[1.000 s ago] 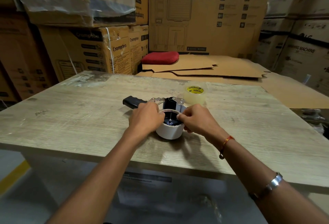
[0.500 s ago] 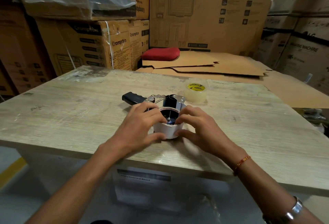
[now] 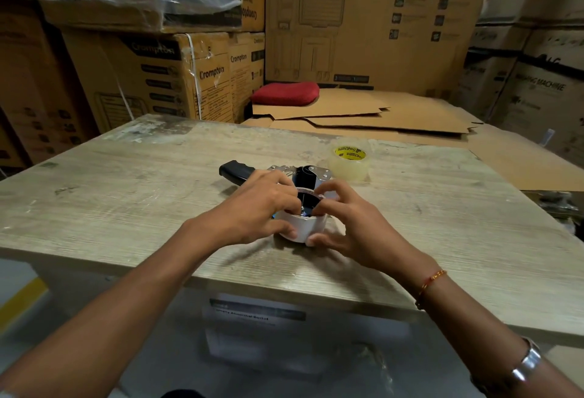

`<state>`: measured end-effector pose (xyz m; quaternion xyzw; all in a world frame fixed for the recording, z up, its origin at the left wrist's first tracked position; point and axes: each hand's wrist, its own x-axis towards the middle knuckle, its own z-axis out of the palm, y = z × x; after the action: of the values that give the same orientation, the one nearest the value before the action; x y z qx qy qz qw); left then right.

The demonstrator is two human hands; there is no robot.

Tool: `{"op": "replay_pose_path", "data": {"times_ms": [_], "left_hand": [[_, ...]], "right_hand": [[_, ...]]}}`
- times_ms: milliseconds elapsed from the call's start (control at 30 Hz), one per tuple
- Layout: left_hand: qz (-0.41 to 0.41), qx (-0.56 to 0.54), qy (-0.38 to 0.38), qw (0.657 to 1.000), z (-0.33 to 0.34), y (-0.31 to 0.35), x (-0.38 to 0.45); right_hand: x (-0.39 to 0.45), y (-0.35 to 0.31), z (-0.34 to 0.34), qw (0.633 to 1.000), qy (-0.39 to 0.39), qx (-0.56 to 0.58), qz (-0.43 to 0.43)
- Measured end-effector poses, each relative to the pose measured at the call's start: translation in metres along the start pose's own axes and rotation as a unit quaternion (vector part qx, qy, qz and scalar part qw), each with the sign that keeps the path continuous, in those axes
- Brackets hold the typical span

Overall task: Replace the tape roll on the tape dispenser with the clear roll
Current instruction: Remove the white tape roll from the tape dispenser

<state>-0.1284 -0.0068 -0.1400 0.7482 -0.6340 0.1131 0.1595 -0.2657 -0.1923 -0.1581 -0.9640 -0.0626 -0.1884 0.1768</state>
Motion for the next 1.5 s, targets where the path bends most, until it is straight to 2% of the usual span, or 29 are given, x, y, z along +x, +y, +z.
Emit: {"op": "replay_pose_path", "data": {"times_ms": [167, 267, 400, 567, 867, 1100, 1300, 1367, 1500], "left_hand": [[0.008, 0.006, -0.002, 1.0, -0.002, 0.001, -0.002], [0.013, 0.04, 0.018, 0.999, -0.002, 0.002, -0.006], [0.033, 0.118, 0.001, 0.992, 0.005, 0.007, -0.007], [0.038, 0.165, 0.036, 0.985, 0.011, 0.011, -0.009], [-0.026, 0.118, 0.04, 0.992, 0.009, 0.013, -0.007], [-0.042, 0.091, 0.037, 0.994, 0.007, 0.013, -0.007], [-0.035, 0.11, 0.048, 0.992, 0.011, 0.012, -0.009], [-0.062, 0.091, 0.077, 0.991, 0.02, 0.016, -0.015], [-0.213, -0.067, 0.152, 0.963, 0.037, 0.022, -0.035]], "right_hand": [[0.012, -0.003, -0.005, 0.994, -0.022, 0.092, 0.058], [0.015, -0.001, -0.005, 0.993, -0.03, 0.091, 0.065], [0.014, -0.001, -0.004, 0.991, -0.014, 0.112, 0.069], [0.013, 0.0, 0.004, 0.99, -0.02, 0.119, 0.075], [0.012, -0.004, 0.002, 0.989, -0.001, 0.128, 0.074], [0.009, -0.005, 0.004, 0.988, 0.017, 0.142, 0.065], [0.003, 0.0, 0.014, 0.969, 0.032, 0.209, 0.125], [0.003, 0.0, 0.016, 0.958, 0.022, 0.247, 0.14], [0.008, -0.004, 0.018, 0.958, 0.027, 0.244, 0.151]]}}
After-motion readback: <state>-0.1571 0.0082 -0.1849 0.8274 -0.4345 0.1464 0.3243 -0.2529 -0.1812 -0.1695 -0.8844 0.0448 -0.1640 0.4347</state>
